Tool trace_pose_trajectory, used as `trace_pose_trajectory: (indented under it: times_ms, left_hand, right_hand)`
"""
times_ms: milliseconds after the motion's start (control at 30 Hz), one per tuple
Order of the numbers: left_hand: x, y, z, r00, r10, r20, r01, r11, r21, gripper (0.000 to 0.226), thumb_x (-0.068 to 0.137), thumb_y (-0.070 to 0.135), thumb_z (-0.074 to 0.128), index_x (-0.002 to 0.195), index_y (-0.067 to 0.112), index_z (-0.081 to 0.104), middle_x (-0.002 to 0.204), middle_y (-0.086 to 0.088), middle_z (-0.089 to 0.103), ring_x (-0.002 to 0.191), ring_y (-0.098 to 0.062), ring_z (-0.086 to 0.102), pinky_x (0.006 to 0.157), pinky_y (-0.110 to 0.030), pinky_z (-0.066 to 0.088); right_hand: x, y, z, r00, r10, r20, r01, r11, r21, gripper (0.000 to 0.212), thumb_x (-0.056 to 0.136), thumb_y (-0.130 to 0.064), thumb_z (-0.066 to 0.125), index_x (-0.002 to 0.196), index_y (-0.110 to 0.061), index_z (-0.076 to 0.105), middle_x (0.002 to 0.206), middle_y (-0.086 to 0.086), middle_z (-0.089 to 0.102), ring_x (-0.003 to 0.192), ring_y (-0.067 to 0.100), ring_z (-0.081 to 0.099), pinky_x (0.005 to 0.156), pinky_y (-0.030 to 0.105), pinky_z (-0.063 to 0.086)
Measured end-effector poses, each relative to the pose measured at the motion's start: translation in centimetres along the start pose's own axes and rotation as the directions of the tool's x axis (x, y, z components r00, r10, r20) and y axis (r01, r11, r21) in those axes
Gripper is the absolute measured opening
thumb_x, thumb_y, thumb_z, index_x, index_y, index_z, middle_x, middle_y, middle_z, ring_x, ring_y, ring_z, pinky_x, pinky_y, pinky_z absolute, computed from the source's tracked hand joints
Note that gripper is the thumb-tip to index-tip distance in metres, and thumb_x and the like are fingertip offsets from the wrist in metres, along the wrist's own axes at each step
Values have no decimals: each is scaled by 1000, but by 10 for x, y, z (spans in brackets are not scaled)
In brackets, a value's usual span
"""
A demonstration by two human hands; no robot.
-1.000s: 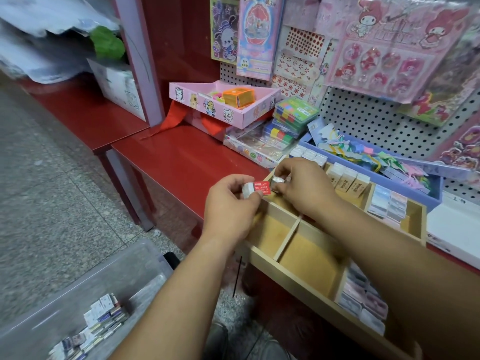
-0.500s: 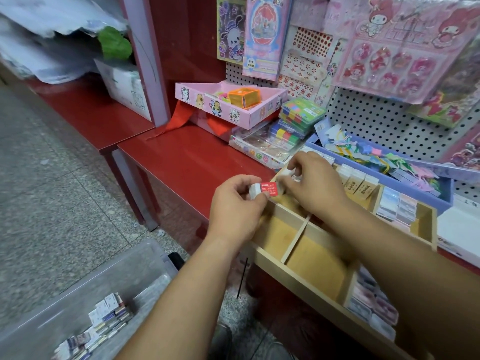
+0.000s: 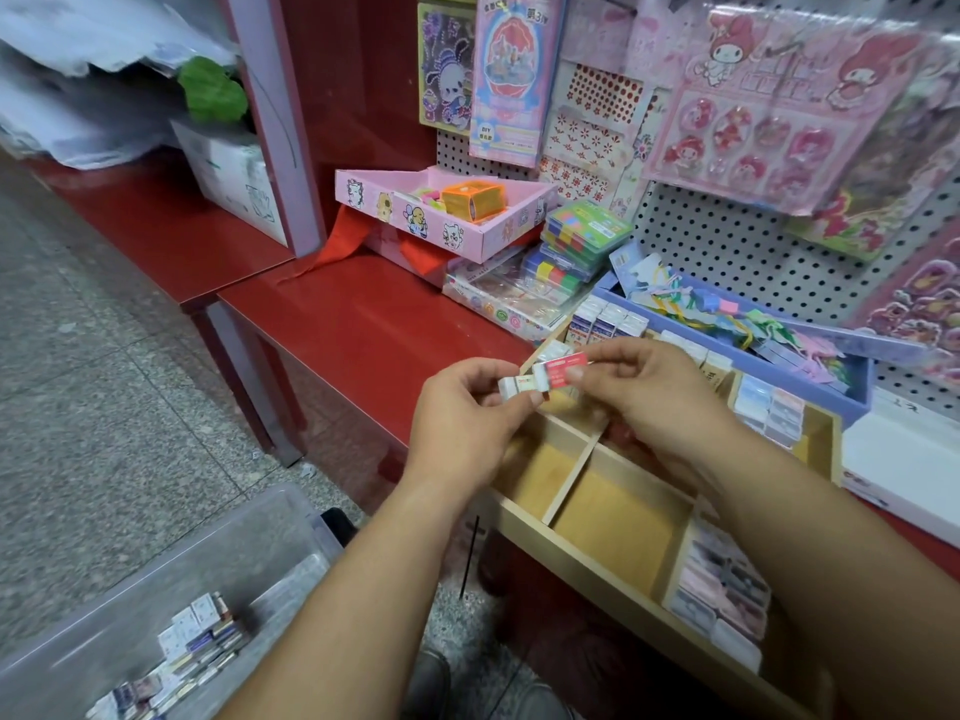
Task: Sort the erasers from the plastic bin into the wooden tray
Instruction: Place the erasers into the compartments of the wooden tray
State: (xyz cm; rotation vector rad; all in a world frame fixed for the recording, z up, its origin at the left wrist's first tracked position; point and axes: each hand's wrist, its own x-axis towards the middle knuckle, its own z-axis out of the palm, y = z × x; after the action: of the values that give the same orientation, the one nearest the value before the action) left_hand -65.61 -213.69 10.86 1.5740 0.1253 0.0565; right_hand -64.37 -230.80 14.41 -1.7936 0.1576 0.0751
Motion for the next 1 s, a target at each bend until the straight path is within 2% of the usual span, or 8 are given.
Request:
trace_pose_trajectory:
  times_ms: [67, 167, 300, 400, 533, 667, 900, 1000]
  left_hand:
    - [1, -1, -1, 1000, 14, -14, -13, 999, 49, 12, 85, 7, 78, 91, 18, 75, 73, 5, 70, 64, -9, 59, 69, -42, 59]
    - [0, -2, 0, 999, 51, 11, -52, 995, 84, 12, 87, 7, 76, 92, 18, 76, 78, 5, 72, 64, -4, 61, 68, -30, 56]
    - [-2, -5, 7, 995, 66, 73, -74, 992, 101, 13, 87, 6, 76, 91, 18, 75, 76, 3, 68, 64, -6, 56, 64, -24, 51]
    - [-3, -7, 12, 995, 63, 81, -72, 991, 114, 15, 86, 7, 77, 89, 22, 75, 72, 7, 64, 62, -7, 54, 63, -22, 49]
    - [-6, -8, 16, 993, 66, 100, -77, 991, 114, 16, 86, 7, 77, 89, 22, 75, 74, 2, 64, 63, -8, 55, 66, -27, 50]
    - [-6, -10, 18, 994, 52, 101, -62, 993, 101, 15, 86, 5, 77, 89, 20, 76, 76, 0, 65, 68, -12, 58, 77, -42, 59]
    - [-7, -10, 20, 991, 39, 127, -52, 994, 97, 14, 85, 4, 78, 89, 17, 76, 75, -2, 62, 65, -12, 55, 71, -37, 56]
    - [-7, -10, 19, 992, 26, 125, -38, 995, 97, 14, 85, 5, 79, 88, 18, 76, 73, -1, 61, 64, -13, 55, 73, -43, 59]
  right_hand:
    - [-1, -4, -18, 994, -35, -105, 25, 994, -103, 13, 87, -16, 78, 98, -13, 73, 78, 8, 70, 57, 11, 58, 54, 29, 50]
    - [-7, -5, -50, 986, -92, -137, 45, 948, -314, 9, 88, -23, 78, 95, -20, 75, 82, 10, 70, 67, 15, 60, 67, 34, 52]
    - [-23, 0, -65, 996, -83, -34, 53, 855, -516, 8, 87, -17, 79, 87, -22, 73, 73, 0, 72, 64, 15, 63, 60, 28, 51]
    - [-26, 14, -57, 995, -96, -31, 54, 762, -646, 14, 83, -22, 83, 89, -25, 70, 77, -8, 69, 69, 10, 67, 68, 31, 56]
    - [-21, 32, -43, 967, -256, -17, 131, 549, -825, 19, 83, -35, 81, 92, -26, 66, 89, -11, 61, 82, 9, 55, 68, 30, 47]
    - [-18, 41, -34, 944, -331, -1, 149, 428, -891, 26, 85, -42, 76, 84, -29, 54, 83, -11, 53, 85, 14, 50, 65, 32, 39]
    - [-17, 43, -33, 948, -316, -32, 120, 448, -886, 34, 85, -45, 76, 72, -27, 50, 75, -12, 53, 78, 13, 50, 59, 31, 36]
    - [-21, 38, -37, 949, -311, -45, 127, 510, -851, 28, 88, -46, 71, 72, -29, 57, 75, -11, 56, 76, 11, 53, 61, 32, 42]
